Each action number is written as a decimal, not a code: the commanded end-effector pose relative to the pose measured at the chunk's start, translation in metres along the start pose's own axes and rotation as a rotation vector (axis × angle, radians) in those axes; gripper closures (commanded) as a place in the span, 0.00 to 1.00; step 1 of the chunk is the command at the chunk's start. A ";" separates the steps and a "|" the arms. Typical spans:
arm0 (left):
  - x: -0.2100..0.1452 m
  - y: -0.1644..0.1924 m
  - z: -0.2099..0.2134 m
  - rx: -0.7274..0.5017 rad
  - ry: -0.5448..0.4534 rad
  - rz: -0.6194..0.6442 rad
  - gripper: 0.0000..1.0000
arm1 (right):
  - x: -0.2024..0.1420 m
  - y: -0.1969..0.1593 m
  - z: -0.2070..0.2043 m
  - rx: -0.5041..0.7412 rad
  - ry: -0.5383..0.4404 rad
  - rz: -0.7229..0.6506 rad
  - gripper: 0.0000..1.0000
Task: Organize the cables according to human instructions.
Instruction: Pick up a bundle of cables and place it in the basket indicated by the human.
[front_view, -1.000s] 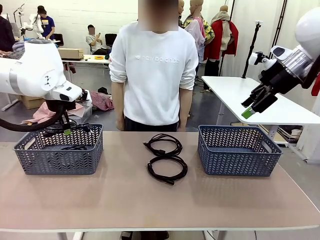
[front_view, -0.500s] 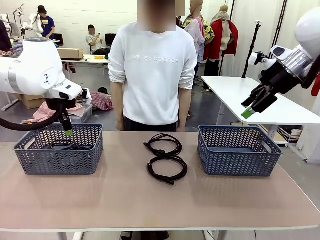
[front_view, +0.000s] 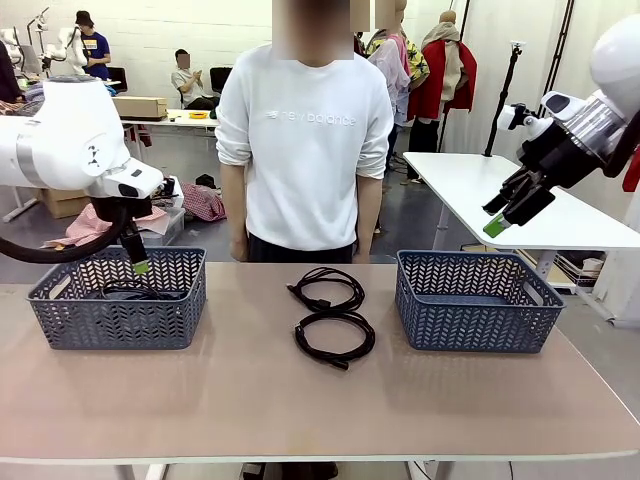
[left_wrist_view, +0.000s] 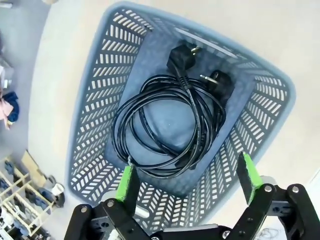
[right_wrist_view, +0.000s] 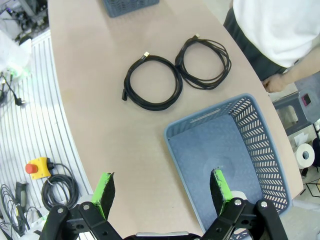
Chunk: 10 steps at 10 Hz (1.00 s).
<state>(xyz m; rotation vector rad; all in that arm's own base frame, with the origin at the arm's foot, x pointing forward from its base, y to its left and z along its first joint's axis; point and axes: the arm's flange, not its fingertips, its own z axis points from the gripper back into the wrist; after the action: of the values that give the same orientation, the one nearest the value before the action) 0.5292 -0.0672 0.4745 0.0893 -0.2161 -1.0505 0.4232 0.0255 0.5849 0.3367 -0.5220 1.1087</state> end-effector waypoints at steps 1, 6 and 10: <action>-0.004 0.008 0.001 -0.020 -0.037 0.036 0.00 | 0.002 -0.001 0.002 -0.002 0.002 0.002 0.00; -0.001 0.001 0.000 -0.006 -0.007 0.011 0.00 | 0.002 -0.001 0.002 -0.002 0.002 0.002 0.00; 0.023 -0.035 0.021 -0.034 -0.139 0.033 0.00 | 0.002 -0.001 0.002 -0.002 0.002 0.002 0.00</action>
<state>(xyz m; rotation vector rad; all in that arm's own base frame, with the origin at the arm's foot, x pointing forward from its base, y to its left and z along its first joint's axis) 0.5231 -0.0891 0.4836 0.0329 -0.2603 -1.0410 0.4232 0.0256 0.5849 0.3368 -0.5219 1.1087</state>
